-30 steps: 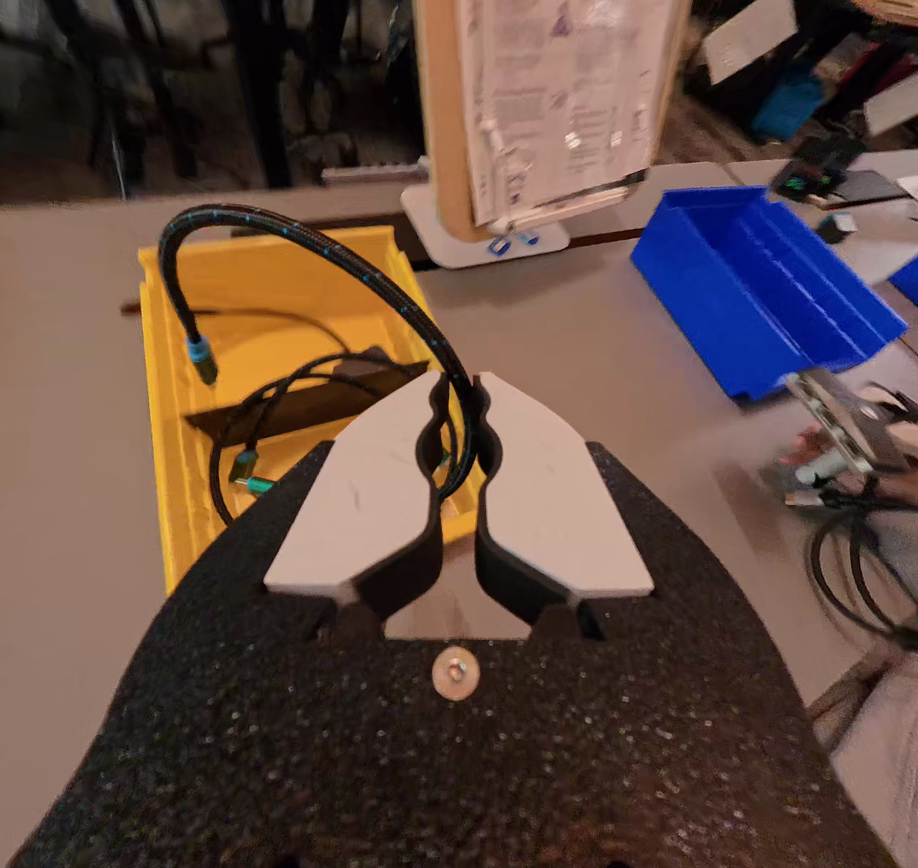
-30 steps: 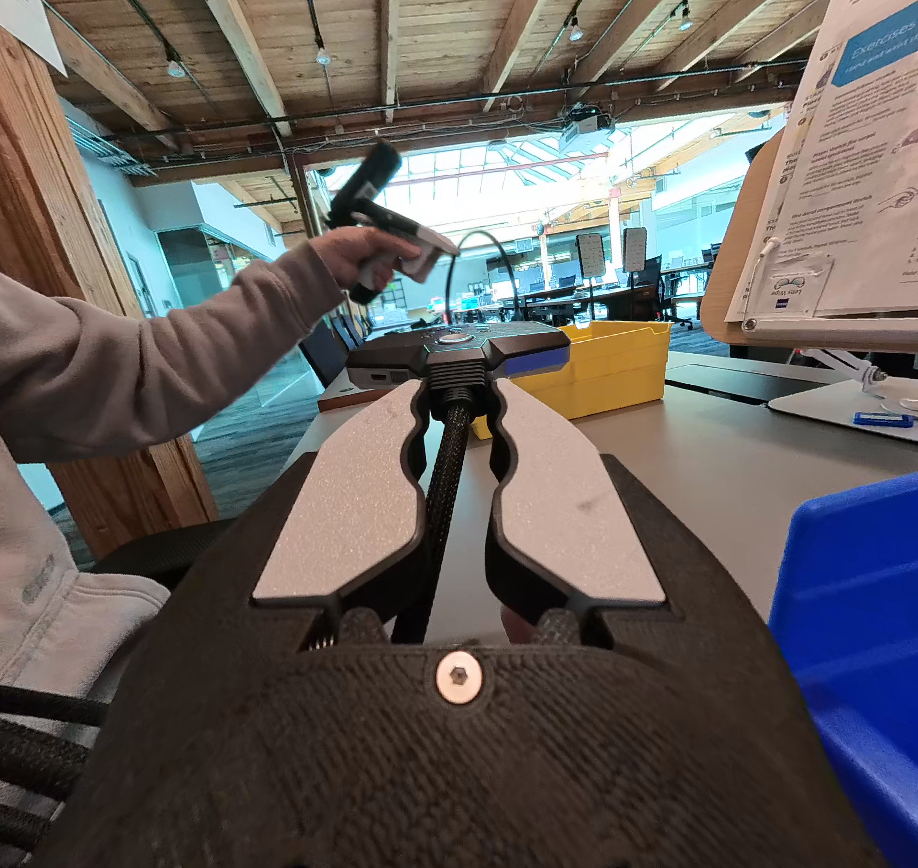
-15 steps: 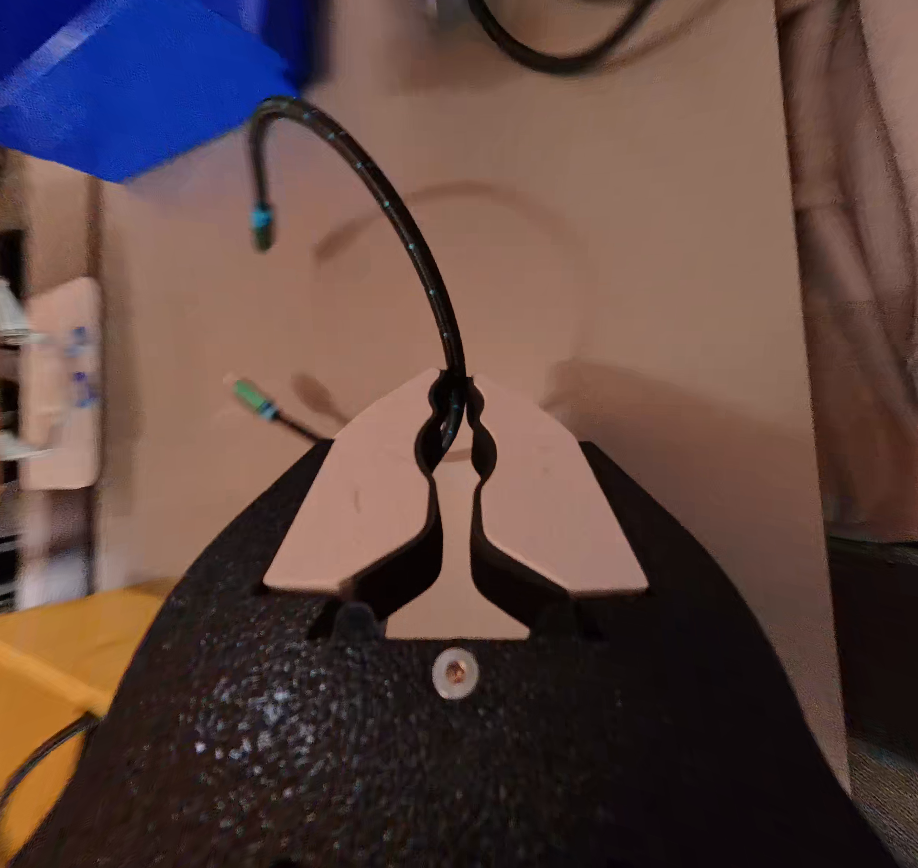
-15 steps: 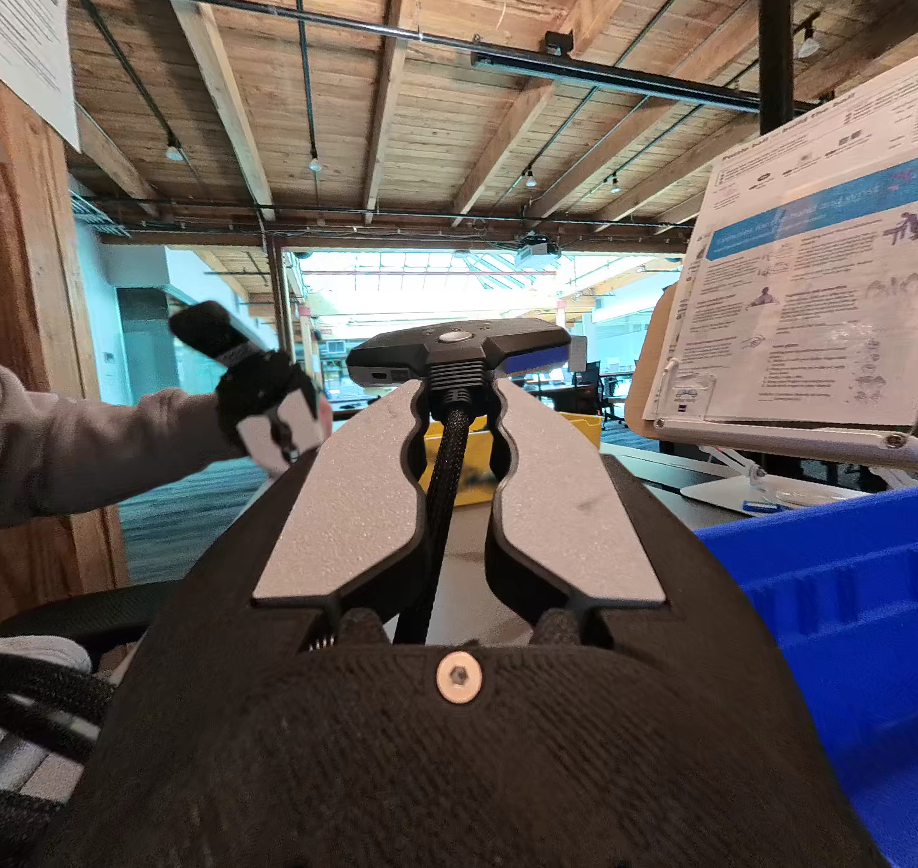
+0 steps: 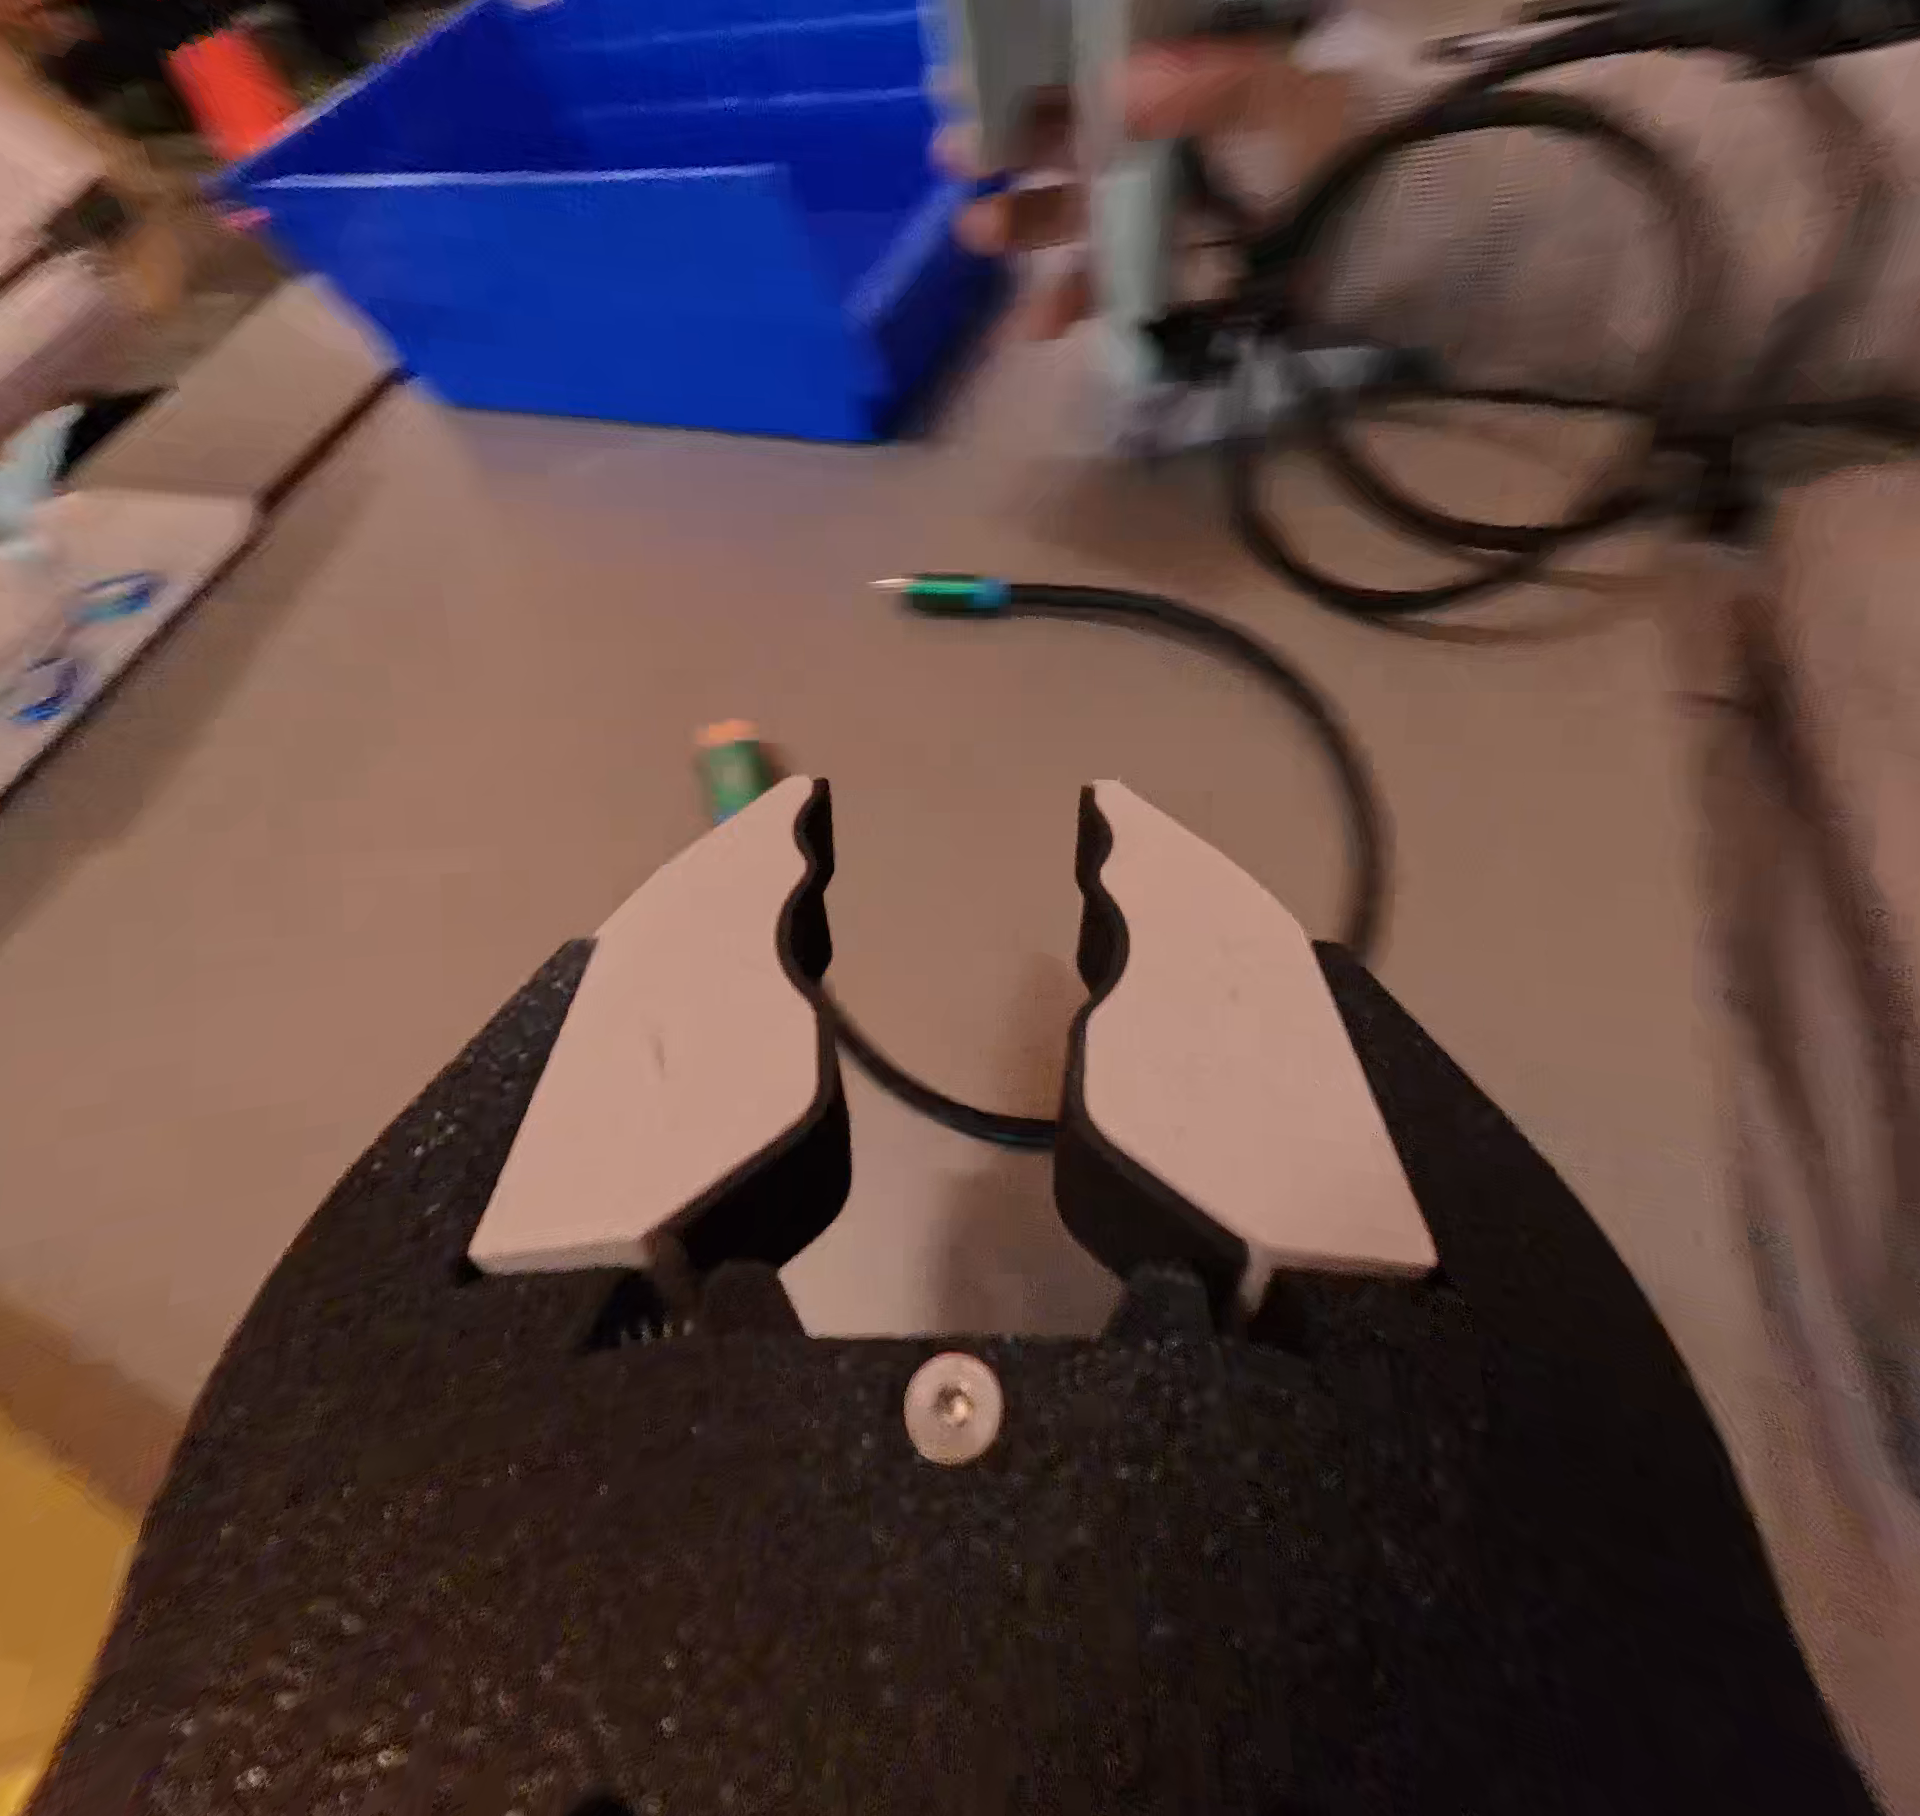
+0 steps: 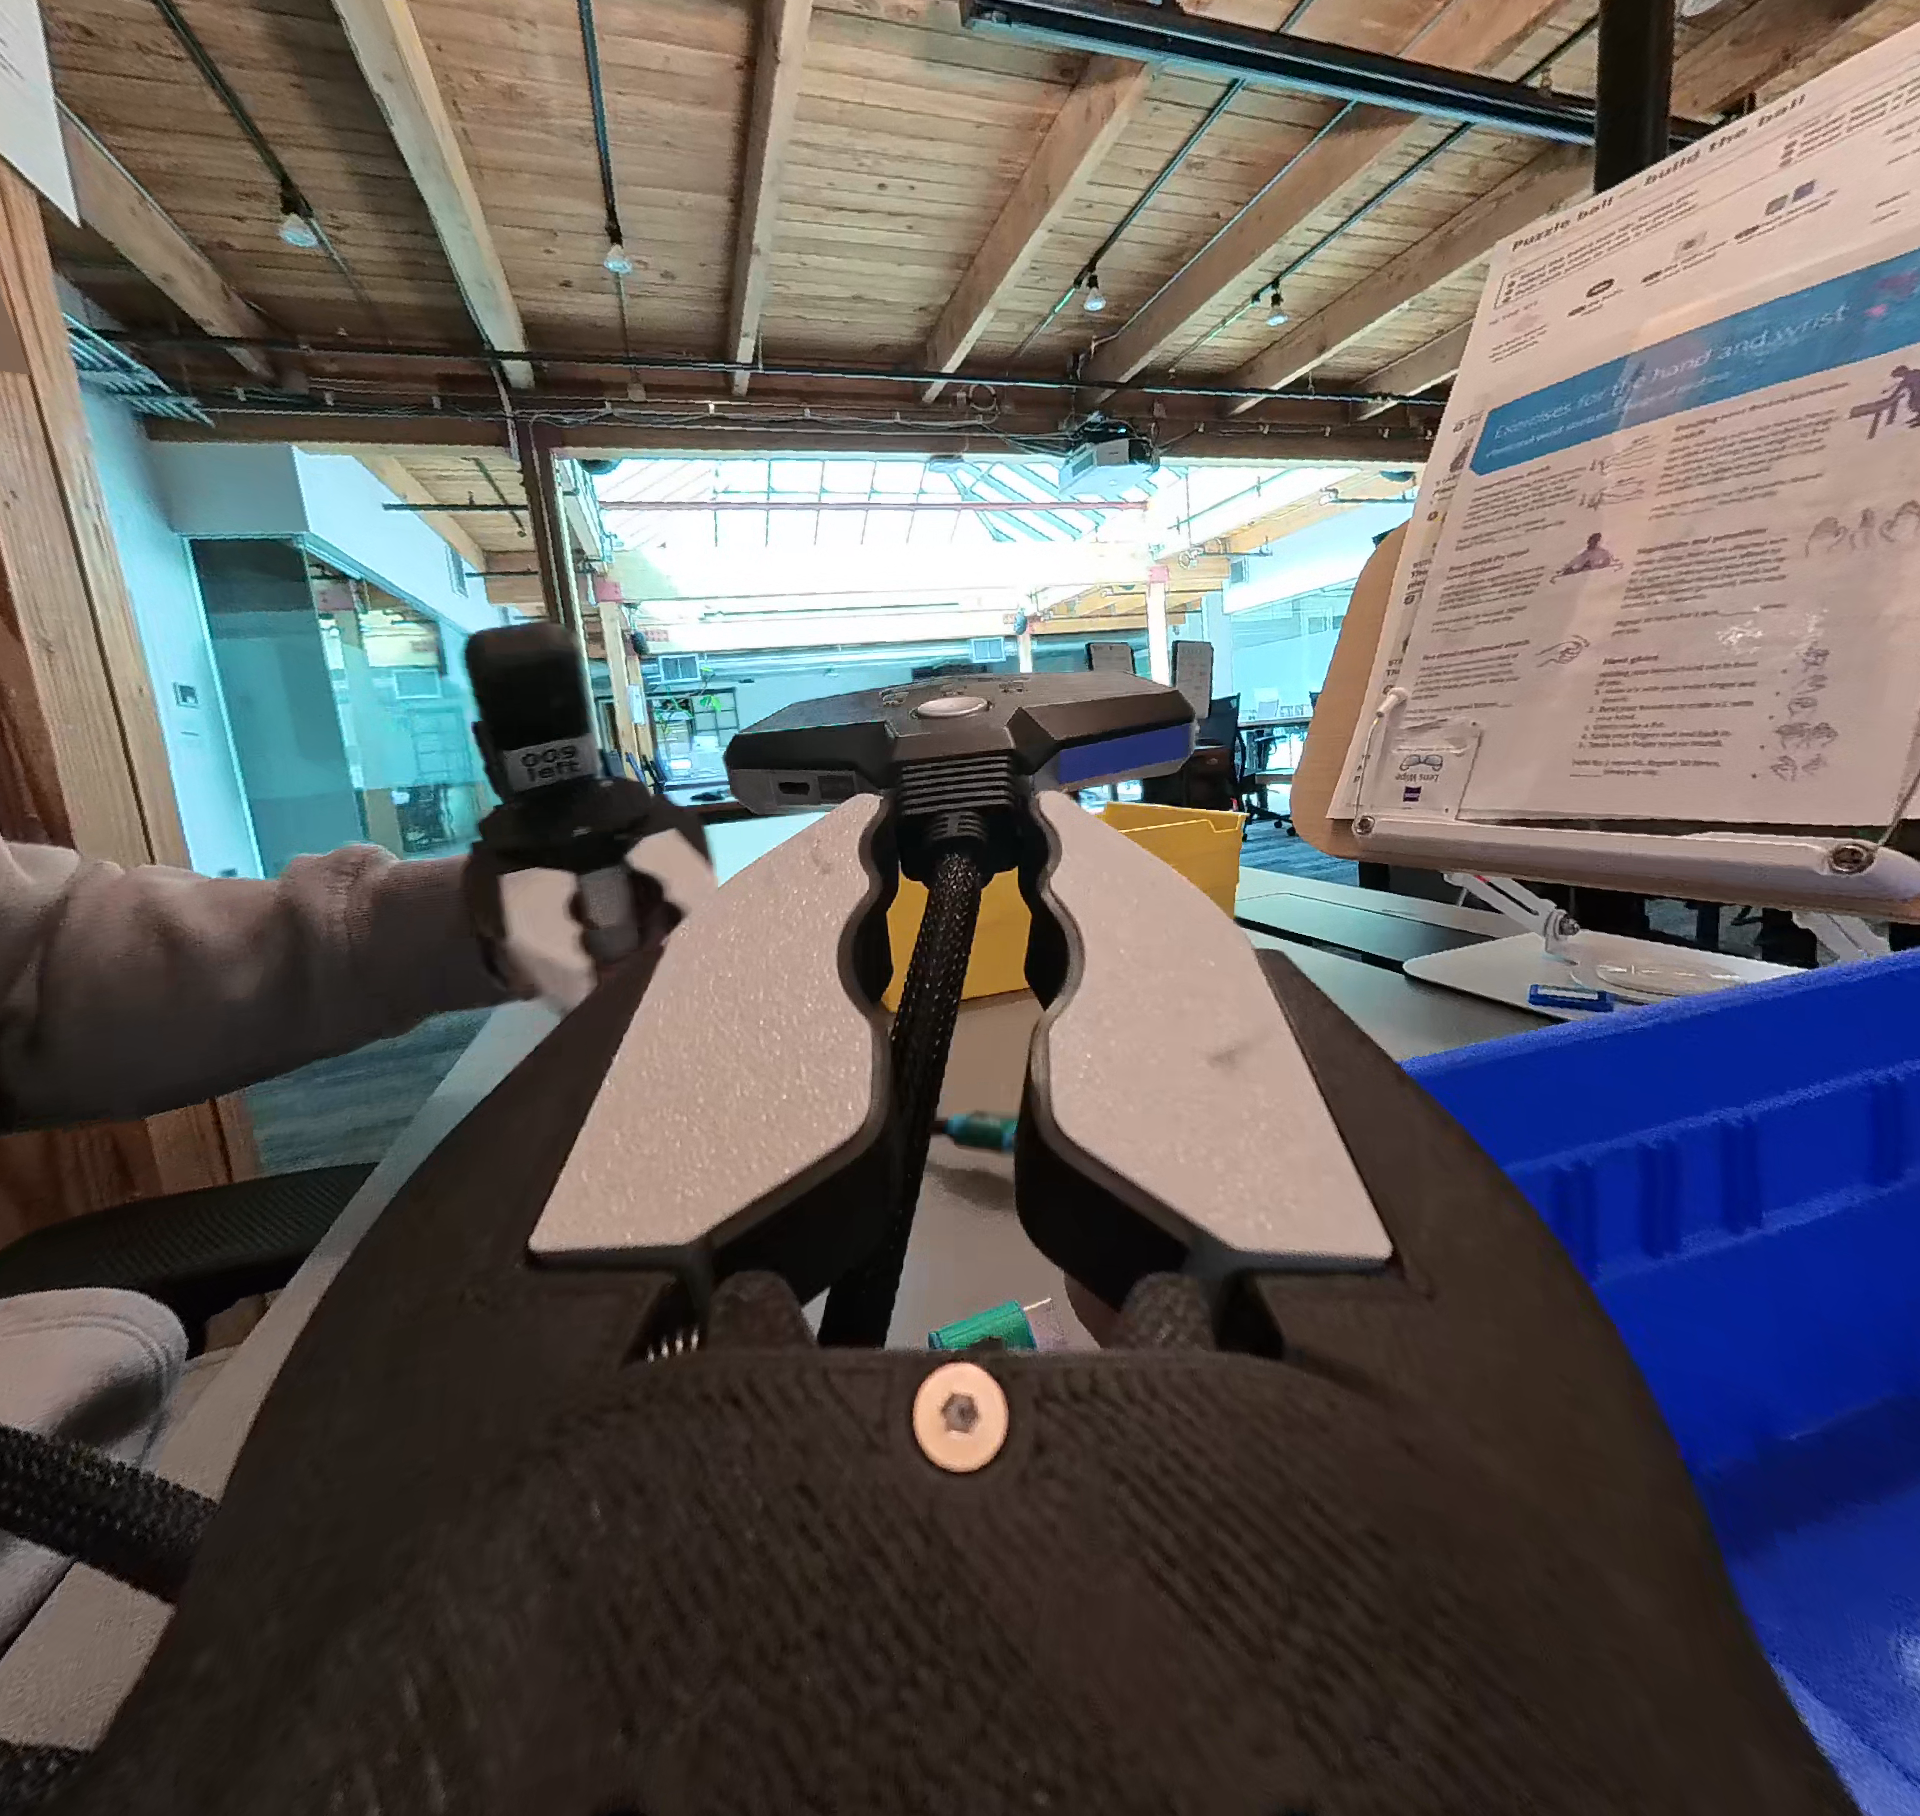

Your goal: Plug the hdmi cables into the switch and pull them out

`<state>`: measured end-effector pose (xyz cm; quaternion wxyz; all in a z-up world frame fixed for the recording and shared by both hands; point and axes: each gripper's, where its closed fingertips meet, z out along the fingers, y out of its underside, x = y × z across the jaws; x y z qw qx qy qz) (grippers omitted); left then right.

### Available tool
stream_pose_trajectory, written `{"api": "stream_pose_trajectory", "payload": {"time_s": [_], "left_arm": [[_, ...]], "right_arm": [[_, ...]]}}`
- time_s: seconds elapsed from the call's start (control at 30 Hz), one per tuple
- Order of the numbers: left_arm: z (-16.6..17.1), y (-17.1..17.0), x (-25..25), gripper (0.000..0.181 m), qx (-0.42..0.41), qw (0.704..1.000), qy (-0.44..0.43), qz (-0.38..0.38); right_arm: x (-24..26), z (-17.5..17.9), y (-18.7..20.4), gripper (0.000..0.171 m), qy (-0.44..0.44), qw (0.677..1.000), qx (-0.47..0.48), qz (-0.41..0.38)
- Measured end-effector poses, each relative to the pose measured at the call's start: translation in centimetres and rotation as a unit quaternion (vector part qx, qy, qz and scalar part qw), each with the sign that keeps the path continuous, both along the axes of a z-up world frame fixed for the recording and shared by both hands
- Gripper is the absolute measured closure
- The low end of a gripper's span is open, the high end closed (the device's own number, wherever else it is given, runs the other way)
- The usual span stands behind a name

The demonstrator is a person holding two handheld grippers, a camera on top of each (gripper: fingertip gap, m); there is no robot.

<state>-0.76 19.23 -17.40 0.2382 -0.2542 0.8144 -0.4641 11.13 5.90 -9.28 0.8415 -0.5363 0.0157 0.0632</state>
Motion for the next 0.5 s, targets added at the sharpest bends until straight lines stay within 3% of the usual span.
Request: {"api": "stream_pose_trajectory", "payload": {"time_s": [0.13,0.3,0.5], "left_arm": [[-3.0,2.7,5.9,0.122,0.059,0.99,-0.002,0.125],[-7.2,2.3,9.3,0.13,0.081,0.985,0.074,0.136],[-8.0,1.8,10.1,0.146,0.083,0.981,0.11,0.135]], "right_arm": [[-0.4,-0.1,0.2,0.149,-0.005,1.0,-0.007,0.015],[-0.6,-0.6,0.2,0.149,-0.008,0.999,-0.022,0.027],[-0.2,-0.8,0.3,0.149,-0.005,0.999,-0.031,0.022]]}}
